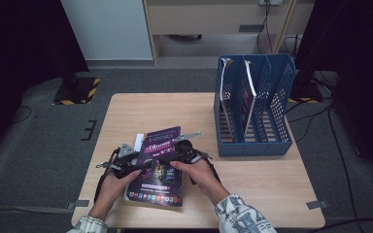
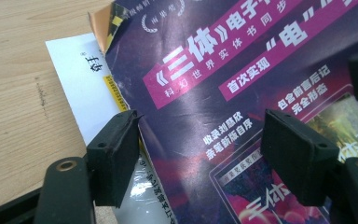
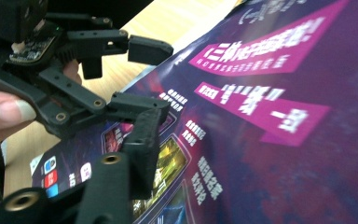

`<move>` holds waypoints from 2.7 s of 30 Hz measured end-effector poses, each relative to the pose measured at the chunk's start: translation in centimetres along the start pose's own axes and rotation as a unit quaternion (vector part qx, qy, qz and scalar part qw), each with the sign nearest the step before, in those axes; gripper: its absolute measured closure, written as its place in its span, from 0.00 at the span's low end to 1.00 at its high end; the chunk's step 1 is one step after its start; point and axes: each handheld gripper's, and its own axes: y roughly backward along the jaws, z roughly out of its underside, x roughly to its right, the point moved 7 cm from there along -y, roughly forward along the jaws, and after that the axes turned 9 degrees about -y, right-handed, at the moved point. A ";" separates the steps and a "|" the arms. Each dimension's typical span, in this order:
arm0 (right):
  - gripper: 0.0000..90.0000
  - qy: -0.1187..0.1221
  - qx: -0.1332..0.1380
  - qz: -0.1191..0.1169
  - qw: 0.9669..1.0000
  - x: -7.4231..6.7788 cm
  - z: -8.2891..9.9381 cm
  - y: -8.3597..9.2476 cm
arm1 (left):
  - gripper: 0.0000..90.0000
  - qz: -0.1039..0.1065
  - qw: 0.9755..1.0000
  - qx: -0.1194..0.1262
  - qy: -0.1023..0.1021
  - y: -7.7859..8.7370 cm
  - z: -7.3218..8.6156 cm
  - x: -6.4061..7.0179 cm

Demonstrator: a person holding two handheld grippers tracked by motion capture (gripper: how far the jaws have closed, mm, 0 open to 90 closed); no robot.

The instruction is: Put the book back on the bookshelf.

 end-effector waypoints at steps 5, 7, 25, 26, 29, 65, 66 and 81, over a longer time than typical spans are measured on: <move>0.80 -0.008 0.017 0.001 1.000 0.4 -0.7 0.5 | 0.31 0.007 1.000 0.005 0.005 0.0 -0.1 0.1; 0.84 -0.003 0.024 0.003 1.000 0.6 -0.9 0.9 | 0.31 0.010 1.000 0.010 0.007 0.1 -0.2 0.1; 0.87 0.115 0.109 0.016 0.987 -0.2 -3.2 5.5 | 0.15 0.035 0.998 0.050 0.016 0.1 -1.7 1.4; 0.87 0.118 0.112 0.014 0.987 -0.2 -3.2 5.6 | 0.15 0.037 0.998 0.050 0.014 0.1 -1.8 1.5; 0.87 0.117 0.117 0.015 0.986 -0.1 -3.2 5.7 | 0.14 0.042 0.998 0.052 0.013 0.2 -1.9 1.7; 0.89 0.141 0.179 0.011 0.974 -0.7 -4.0 6.7 | 0.18 0.105 0.994 0.035 0.010 -0.6 -1.5 3.0; 0.89 0.144 0.182 0.011 0.973 -0.8 -4.1 6.8 | 0.20 0.110 0.993 0.036 0.011 -0.6 -1.5 3.0; 0.89 0.148 0.191 0.004 0.970 -1.0 -4.2 7.1 | 0.54 0.121 0.991 0.049 0.021 0.9 -2.2 2.2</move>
